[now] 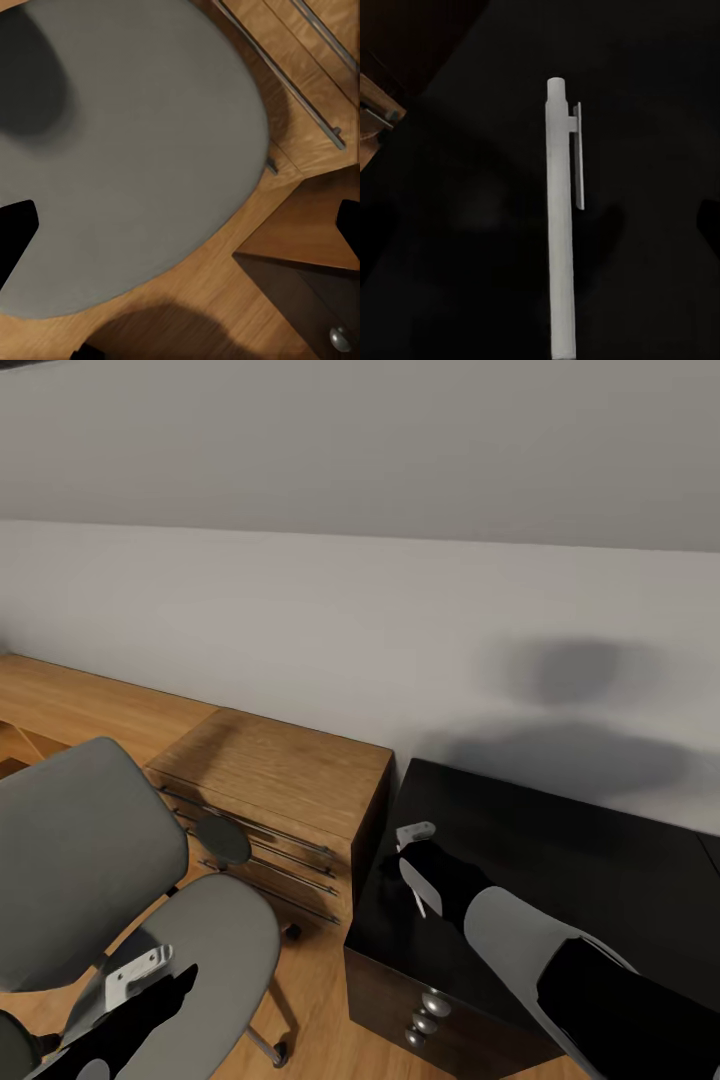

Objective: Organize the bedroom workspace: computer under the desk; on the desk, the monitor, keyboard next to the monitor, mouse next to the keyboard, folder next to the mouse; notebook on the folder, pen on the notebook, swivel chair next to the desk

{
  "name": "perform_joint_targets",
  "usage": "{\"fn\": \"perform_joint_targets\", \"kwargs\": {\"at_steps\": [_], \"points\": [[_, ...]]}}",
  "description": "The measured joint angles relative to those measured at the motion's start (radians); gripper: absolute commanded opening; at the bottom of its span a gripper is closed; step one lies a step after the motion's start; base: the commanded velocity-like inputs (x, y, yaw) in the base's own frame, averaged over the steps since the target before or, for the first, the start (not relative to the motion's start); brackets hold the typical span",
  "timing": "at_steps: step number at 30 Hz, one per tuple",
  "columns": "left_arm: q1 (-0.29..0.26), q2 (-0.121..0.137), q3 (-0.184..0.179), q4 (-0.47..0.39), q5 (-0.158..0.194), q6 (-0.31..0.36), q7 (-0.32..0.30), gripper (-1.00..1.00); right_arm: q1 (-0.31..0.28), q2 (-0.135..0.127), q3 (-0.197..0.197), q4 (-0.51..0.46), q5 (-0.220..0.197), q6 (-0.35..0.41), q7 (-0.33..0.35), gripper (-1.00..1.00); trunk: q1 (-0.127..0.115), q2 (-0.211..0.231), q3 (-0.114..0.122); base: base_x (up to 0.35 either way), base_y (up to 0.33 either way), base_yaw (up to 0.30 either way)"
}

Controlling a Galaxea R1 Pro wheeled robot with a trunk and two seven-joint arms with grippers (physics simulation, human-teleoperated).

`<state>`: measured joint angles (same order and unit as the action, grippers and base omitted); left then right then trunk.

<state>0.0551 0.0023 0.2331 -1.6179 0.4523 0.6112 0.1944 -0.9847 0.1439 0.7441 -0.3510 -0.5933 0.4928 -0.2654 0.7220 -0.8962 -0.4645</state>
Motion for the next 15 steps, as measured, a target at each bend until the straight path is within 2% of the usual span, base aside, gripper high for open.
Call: {"fn": "perform_joint_targets", "kwargs": {"at_steps": [5,15], "points": [[0.0,-0.014,0.002,0.0,0.0,0.0,0.001,1.0,-0.001,-0.001,0.002,0.019,0.002,-0.023,0.004,1.0,0.0,0.0,0.0,0.0,0.0,0.0],[0.0,-0.02,0.002,0.0,0.0,0.001,0.001,1.0,-0.001,-0.004,0.002,0.023,0.001,-0.028,0.005,1.0,0.0,0.0,0.0,0.0,0.0,0.0]]}}
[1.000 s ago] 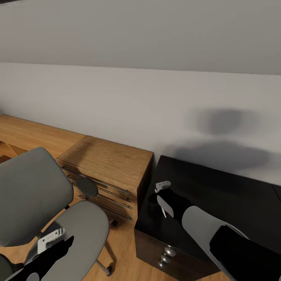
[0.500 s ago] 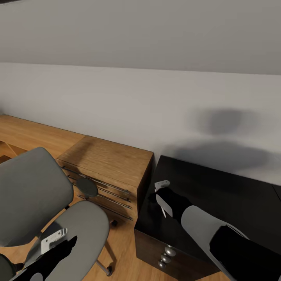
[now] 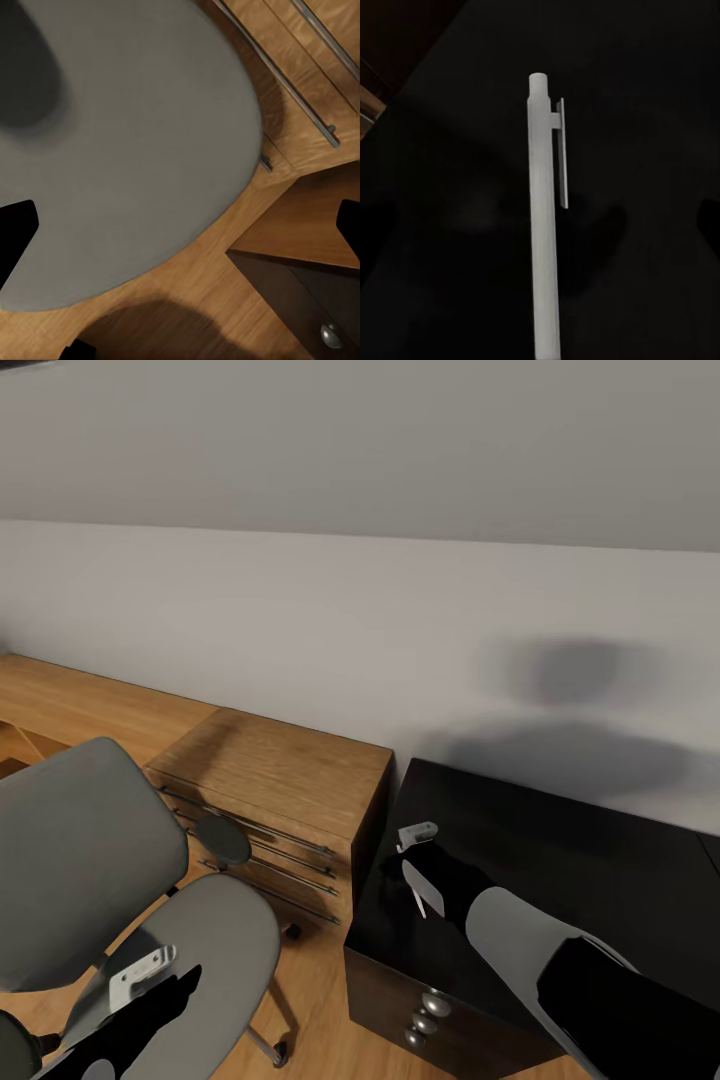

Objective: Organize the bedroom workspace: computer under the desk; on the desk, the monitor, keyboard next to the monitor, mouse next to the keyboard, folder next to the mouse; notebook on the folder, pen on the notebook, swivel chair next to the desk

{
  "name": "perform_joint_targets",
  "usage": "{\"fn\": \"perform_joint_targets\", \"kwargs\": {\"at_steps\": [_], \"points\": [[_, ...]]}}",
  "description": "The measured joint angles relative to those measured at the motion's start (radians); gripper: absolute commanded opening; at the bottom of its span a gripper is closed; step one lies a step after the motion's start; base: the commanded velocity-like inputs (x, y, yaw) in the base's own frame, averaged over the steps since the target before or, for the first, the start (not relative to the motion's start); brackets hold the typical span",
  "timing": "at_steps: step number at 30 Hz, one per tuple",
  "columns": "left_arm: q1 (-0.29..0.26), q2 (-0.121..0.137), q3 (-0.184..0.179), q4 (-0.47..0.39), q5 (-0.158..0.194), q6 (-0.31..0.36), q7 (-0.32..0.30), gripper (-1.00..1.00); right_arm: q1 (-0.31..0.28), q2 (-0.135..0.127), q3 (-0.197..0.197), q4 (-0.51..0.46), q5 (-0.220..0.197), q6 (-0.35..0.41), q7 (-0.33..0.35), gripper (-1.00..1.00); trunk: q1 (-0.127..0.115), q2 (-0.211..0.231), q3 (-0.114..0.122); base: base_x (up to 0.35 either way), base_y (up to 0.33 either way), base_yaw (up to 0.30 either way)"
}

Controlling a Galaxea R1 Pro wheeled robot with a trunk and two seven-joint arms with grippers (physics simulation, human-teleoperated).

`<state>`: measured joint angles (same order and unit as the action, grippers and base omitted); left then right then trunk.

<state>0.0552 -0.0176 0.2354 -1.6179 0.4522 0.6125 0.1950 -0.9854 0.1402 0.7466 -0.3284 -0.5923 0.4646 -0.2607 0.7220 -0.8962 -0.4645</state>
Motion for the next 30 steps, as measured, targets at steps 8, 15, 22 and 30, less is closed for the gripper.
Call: {"fn": "perform_joint_targets", "kwargs": {"at_steps": [8,15,22,30], "points": [[0.0,-0.001,0.0,0.0,-0.001,0.0,0.0,1.0,0.0,0.0,0.0,0.0,0.0,0.0,0.0,1.0,0.004,-0.007,-0.003,0.0,0.0,0.0],[0.0,-0.002,0.001,0.0,-0.001,-0.001,0.0,1.0,0.0,0.0,0.001,0.0,0.001,0.001,0.0,1.0,0.031,-0.056,-0.025,0.0,0.0,0.0],[0.0,-0.001,0.001,0.0,-0.001,0.0,0.0,1.0,0.0,0.0,0.001,0.0,0.001,0.001,0.0,1.0,0.042,-0.077,-0.035,0.0,0.0,0.0],[0.0,-0.002,0.001,0.0,-0.001,0.0,0.0,1.0,0.0,0.0,0.002,0.0,0.001,0.002,0.0,1.0,0.061,-0.112,-0.05,0.0,0.0,0.0]]}}
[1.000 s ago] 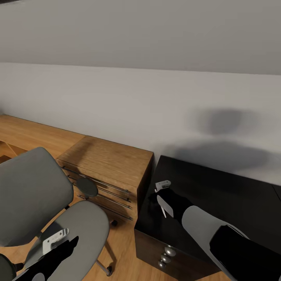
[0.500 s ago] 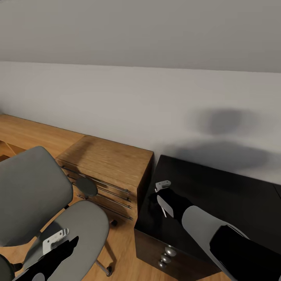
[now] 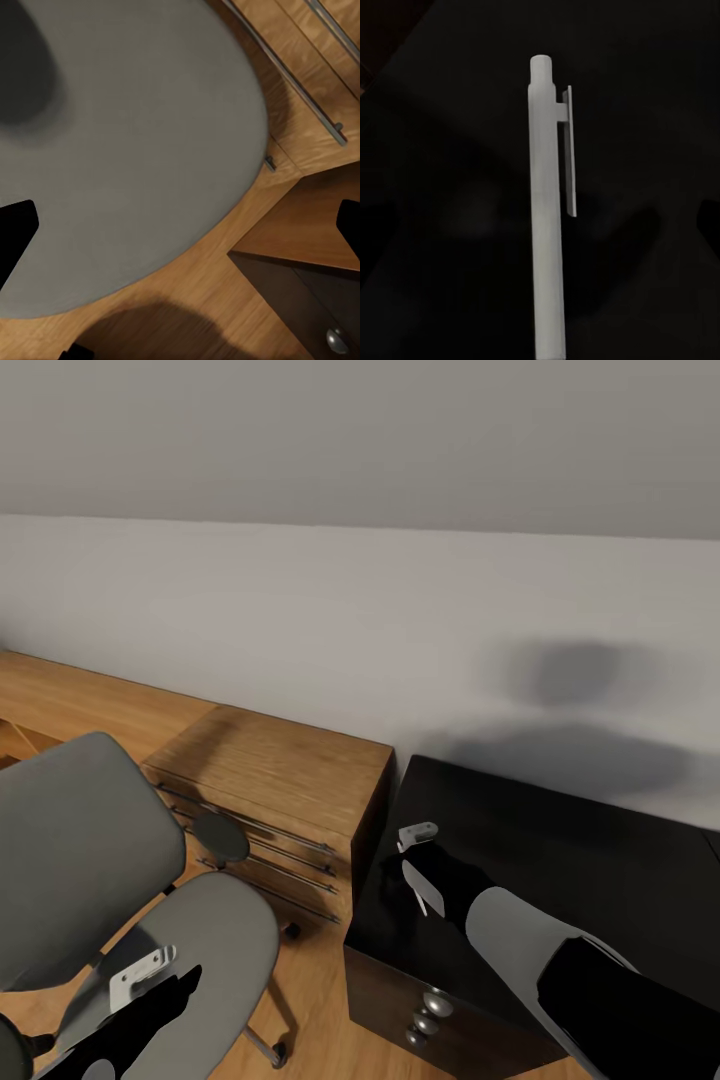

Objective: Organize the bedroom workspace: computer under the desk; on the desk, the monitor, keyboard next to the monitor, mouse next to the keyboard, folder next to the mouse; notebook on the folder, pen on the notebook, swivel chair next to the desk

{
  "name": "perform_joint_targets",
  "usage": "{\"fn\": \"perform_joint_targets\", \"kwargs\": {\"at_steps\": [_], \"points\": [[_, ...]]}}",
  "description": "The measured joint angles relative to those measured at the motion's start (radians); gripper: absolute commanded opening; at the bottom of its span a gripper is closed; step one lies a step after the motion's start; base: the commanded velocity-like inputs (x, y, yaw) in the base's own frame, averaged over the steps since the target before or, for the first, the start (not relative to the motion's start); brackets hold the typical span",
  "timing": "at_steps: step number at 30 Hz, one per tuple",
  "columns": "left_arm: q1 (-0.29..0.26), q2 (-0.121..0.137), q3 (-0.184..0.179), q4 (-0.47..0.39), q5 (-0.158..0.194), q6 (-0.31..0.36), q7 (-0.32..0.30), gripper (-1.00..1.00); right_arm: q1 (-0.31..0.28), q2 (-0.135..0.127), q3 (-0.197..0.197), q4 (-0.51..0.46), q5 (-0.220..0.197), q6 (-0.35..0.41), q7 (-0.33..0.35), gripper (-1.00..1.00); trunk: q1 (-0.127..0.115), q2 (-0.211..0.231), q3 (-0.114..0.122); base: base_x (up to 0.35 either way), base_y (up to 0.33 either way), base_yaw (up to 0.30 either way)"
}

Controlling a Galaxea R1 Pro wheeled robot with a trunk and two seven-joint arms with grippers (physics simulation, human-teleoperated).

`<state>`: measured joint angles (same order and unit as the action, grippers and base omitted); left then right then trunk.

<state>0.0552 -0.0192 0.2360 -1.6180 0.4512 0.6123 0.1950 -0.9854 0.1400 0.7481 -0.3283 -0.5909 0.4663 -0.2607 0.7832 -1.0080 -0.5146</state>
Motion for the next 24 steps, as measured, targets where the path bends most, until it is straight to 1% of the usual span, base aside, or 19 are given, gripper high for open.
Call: {"fn": "perform_joint_targets", "kwargs": {"at_steps": [1,9,12,24], "points": [[0.0,0.0,0.0,0.0,0.0,0.0,0.0,1.0,0.0,0.0,0.0,0.0,0.0,0.0,0.0,1.0,0.004,-0.007,-0.003,0.0,0.0,0.0],[0.0,0.0,-0.001,0.0,0.0,0.0,0.0,1.0,0.0,0.0,0.0,0.0,0.0,0.0,0.0,1.0,0.004,-0.007,-0.003,0.0,0.0,0.0],[0.0,0.0,0.0,0.0,0.0,0.0,0.0,1.0,-0.001,0.0,-0.002,-0.006,-0.005,0.002,0.001,1.0,0.015,-0.028,-0.012,0.0,0.0,0.0],[0.0,0.0,0.001,0.0,0.001,0.0,0.0,1.0,-0.001,0.0,-0.002,-0.006,-0.004,0.002,0.001,1.0,0.015,-0.029,-0.012,0.0,0.0,0.0]]}}
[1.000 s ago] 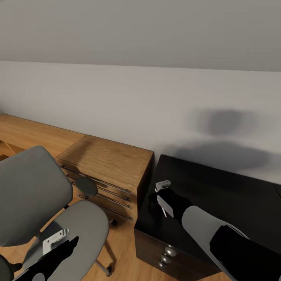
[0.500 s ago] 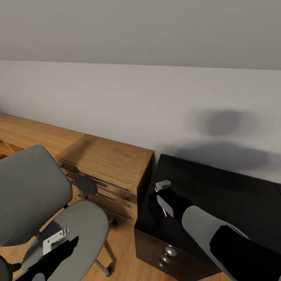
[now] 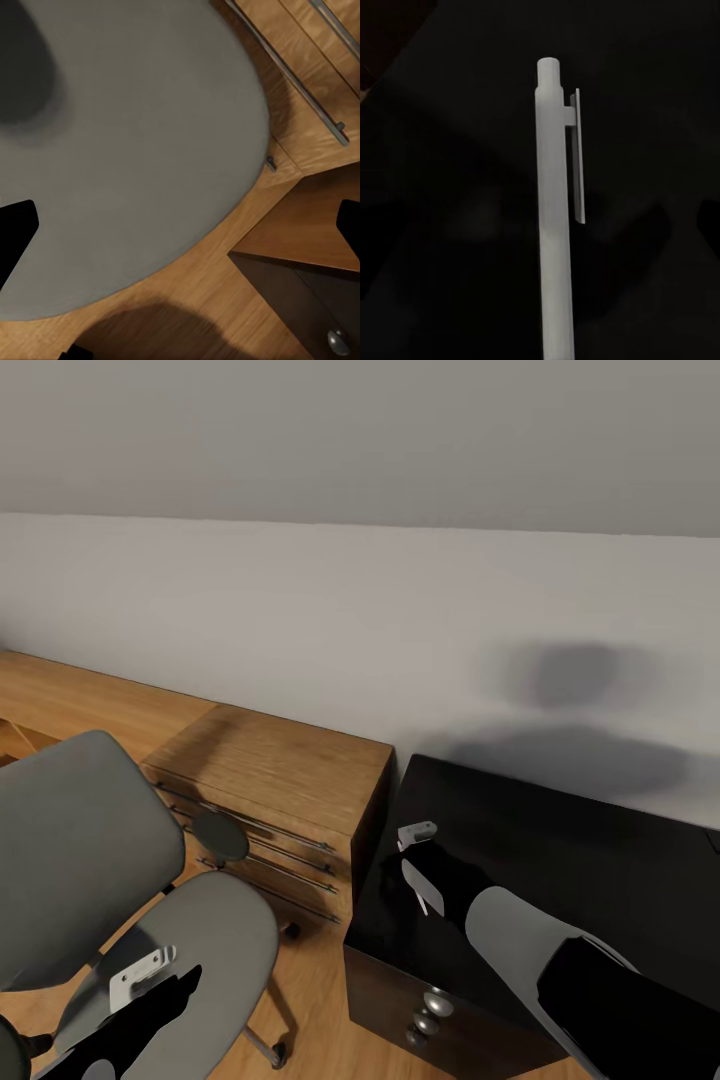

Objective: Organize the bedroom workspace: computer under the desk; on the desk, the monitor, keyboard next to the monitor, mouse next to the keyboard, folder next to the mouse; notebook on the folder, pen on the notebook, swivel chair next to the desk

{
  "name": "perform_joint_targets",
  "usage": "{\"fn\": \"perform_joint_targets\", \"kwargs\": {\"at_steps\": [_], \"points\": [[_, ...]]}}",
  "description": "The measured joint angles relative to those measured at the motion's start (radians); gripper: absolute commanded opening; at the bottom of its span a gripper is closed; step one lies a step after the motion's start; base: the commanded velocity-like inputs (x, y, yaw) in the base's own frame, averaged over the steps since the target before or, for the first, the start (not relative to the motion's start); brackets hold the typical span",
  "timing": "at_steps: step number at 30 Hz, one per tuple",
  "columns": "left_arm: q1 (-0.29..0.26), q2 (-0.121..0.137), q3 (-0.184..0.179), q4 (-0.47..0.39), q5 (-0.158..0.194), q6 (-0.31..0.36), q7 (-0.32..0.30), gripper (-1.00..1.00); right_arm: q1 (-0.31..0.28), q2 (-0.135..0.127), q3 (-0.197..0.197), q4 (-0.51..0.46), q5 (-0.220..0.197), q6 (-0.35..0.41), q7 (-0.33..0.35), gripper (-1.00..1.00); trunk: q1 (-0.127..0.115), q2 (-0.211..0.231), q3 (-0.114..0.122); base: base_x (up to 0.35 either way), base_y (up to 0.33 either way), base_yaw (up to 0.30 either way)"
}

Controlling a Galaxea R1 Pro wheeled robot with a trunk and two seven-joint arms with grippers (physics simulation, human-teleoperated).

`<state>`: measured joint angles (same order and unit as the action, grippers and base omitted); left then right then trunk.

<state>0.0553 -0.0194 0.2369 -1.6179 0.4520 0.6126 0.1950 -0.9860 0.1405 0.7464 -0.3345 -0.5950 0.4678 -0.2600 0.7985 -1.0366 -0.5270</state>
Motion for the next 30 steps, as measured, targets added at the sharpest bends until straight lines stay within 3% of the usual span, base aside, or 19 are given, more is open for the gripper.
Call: {"fn": "perform_joint_targets", "kwargs": {"at_steps": [11,12,30], "points": [[0.0,0.0,0.0,0.0,0.0,0.0,0.0,1.0,0.0,-0.001,-0.002,-0.001,-0.002,0.0,0.001,1.0,0.0,0.0,0.0,0.0,0.0,0.0],[0.0,0.0,-0.001,0.0,0.0,0.0,0.0,1.0,0.0,-0.002,-0.003,-0.001,-0.004,0.0,0.002,-1.0,0.0,0.0,0.0,0.0,0.0,0.0],[0.0,0.0,-0.001,0.0,0.0,0.0,0.0,1.0,0.001,-0.005,-0.003,-0.004,-0.006,0.002,0.001,-1.0,0.0,0.0,0.0,0.0,0.0,0.0]]}}
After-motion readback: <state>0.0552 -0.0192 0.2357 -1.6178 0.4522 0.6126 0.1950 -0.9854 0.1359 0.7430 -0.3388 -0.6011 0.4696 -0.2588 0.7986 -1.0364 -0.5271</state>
